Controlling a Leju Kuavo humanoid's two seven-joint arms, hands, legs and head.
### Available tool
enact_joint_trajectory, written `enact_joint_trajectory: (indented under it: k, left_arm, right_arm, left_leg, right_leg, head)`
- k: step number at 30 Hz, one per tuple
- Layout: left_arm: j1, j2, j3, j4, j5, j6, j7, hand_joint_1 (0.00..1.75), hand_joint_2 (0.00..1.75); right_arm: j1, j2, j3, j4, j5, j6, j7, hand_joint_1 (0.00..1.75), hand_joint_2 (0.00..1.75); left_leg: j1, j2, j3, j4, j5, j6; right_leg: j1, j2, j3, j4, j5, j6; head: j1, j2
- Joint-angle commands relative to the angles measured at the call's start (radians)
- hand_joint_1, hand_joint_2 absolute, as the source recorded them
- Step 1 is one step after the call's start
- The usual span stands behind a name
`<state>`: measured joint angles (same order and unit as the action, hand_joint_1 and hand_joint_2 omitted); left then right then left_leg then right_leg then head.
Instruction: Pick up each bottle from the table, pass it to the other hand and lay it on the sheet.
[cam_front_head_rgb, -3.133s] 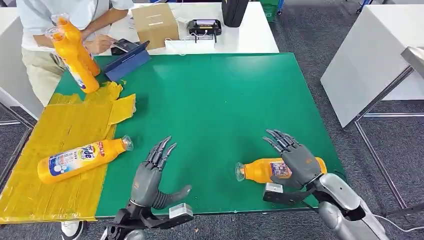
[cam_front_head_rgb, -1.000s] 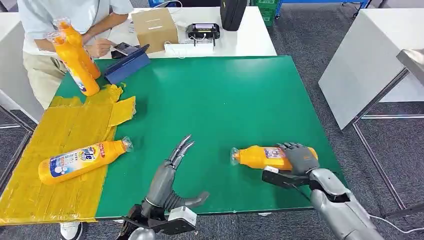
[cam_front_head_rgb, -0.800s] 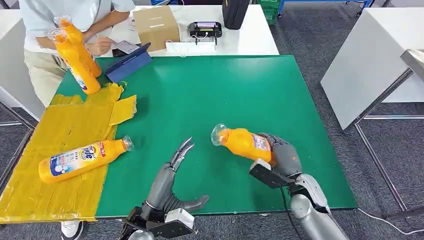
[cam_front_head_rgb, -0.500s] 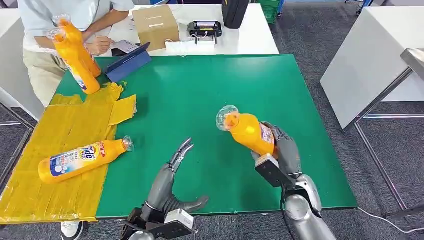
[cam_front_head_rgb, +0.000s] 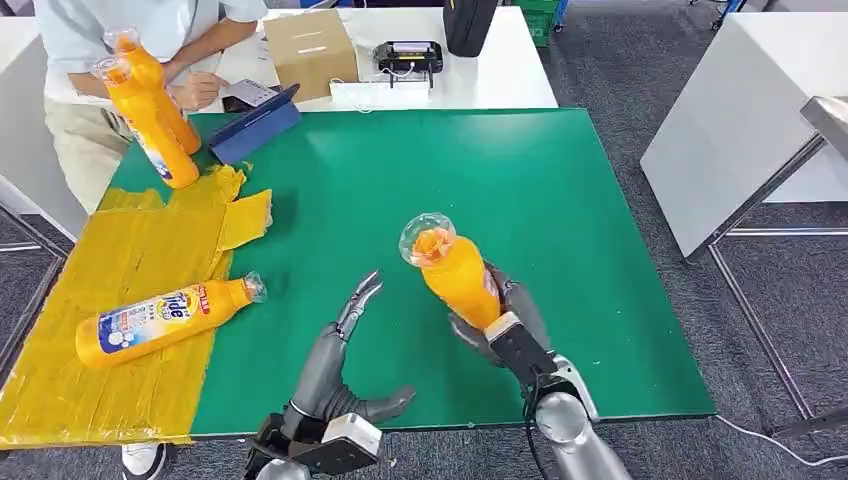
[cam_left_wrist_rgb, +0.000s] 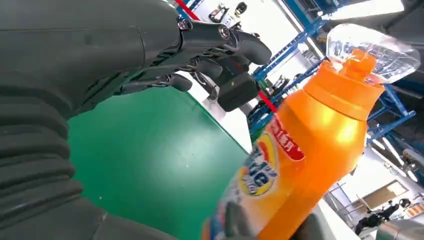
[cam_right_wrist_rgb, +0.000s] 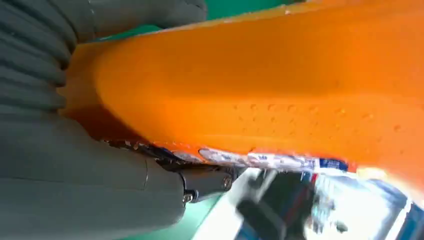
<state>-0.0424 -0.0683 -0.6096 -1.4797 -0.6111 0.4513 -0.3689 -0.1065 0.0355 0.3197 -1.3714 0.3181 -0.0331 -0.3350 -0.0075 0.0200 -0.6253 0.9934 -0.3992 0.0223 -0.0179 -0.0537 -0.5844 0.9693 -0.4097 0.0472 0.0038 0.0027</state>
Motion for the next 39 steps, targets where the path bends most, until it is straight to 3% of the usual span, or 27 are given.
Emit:
enact_joint_trajectory:
  k: [1,9,16,17,39]
  left_arm:
    - [-0.06,0.01,0.034,0.031,0.07,0.02,-0.012,0.0,1.75]
    - [-0.1,0.008,0.063,0.05,0.085,0.027,-0.01,0.0,1.75]
    - [-0.124,0.002,0.063,0.097,0.083,0.019,0.004,0.0,1.75]
    - [-0.129,0.002,0.059,0.108,0.08,0.014,0.009,1.75,1.75]
    - [-0.138,0.014,0.045,0.138,0.0,-0.04,0.073,1.75,1.75]
  right_arm:
    - [-0.079,0.047,0.311,0.258,-0.009,0.089,-0.04,1.75,1.75]
    - [-0.112,0.067,0.463,0.306,0.027,0.063,-0.053,1.75,1.75]
    - [-0.127,0.06,0.504,0.28,0.051,0.042,-0.048,1.75,1.75]
    - [-0.128,0.06,0.505,0.279,0.056,0.031,-0.046,1.75,1.75]
    - [-0.091,0.052,0.439,0.201,0.113,-0.069,-0.028,1.75,1.75]
  left_leg:
    - [0.002,0.002,0.004,-0.001,-0.002,-0.002]
    - [0.002,0.001,0.002,0.0,-0.001,-0.002]
    - [0.002,-0.001,0.001,0.0,0.0,-0.002]
    - [0.002,-0.001,0.003,0.0,-0.001,-0.002]
    - [0.002,-0.002,0.003,0.001,-0.002,-0.003]
  right_leg:
    - [0.002,0.006,0.004,-0.002,0.0,-0.002]
    - [0.002,0.005,0.001,-0.001,0.0,-0.002]
    - [0.001,0.002,0.001,-0.001,-0.001,-0.002]
    - [0.001,0.003,0.003,-0.001,-0.001,-0.002]
    - [0.001,0.004,0.003,0.0,-0.002,-0.003]
  head:
    - [0.0,0.0]
    - [-0.001,0.0]
    - [0.0,0.0]
    - [0.0,0.0]
    - [0.0,0.0]
